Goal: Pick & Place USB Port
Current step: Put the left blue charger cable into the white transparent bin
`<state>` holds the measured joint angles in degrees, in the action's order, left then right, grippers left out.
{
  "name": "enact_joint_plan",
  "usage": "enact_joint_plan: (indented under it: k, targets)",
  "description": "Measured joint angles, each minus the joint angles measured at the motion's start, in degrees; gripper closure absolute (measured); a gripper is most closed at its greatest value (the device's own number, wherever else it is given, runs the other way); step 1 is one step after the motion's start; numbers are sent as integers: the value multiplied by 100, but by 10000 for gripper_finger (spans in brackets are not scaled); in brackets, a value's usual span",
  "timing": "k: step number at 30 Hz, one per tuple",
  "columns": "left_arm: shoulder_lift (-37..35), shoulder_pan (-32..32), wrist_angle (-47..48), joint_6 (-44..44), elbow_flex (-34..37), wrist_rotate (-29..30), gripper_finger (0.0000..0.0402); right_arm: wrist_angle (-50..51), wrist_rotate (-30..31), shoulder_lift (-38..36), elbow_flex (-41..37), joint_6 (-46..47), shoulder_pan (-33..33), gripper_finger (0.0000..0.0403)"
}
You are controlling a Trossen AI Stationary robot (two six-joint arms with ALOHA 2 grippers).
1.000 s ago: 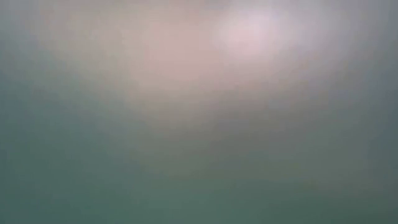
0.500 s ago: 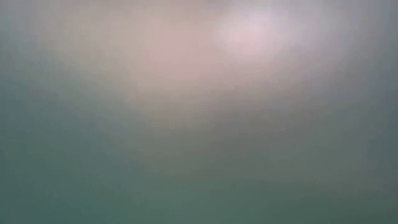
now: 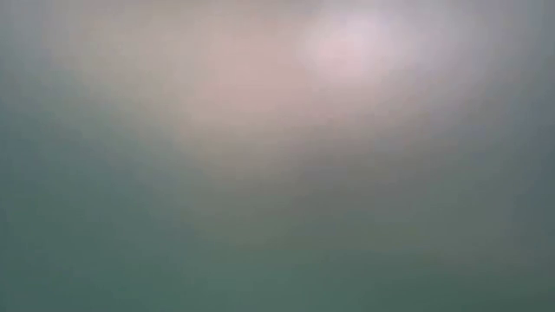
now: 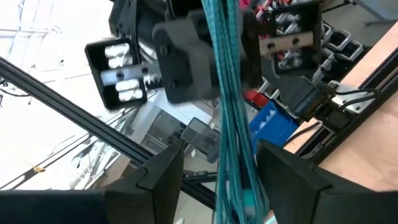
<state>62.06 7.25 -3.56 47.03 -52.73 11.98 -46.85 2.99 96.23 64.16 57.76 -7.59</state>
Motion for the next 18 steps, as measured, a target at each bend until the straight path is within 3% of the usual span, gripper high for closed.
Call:
enact_joint_plan:
  k: [6, 13, 18]
  targets:
    - [-39, -5, 42, 21, 0, -59, 392, 39, -39, 0, -2, 2, -1, 240]
    - [-88, 17, 56, 113, 0, -188, 377, 139, -328, -5, 1, 92, 11, 374]
    - [-250, 17, 179, 61, 2, -335, 330, 227, -349, -13, 9, 233, 9, 378]
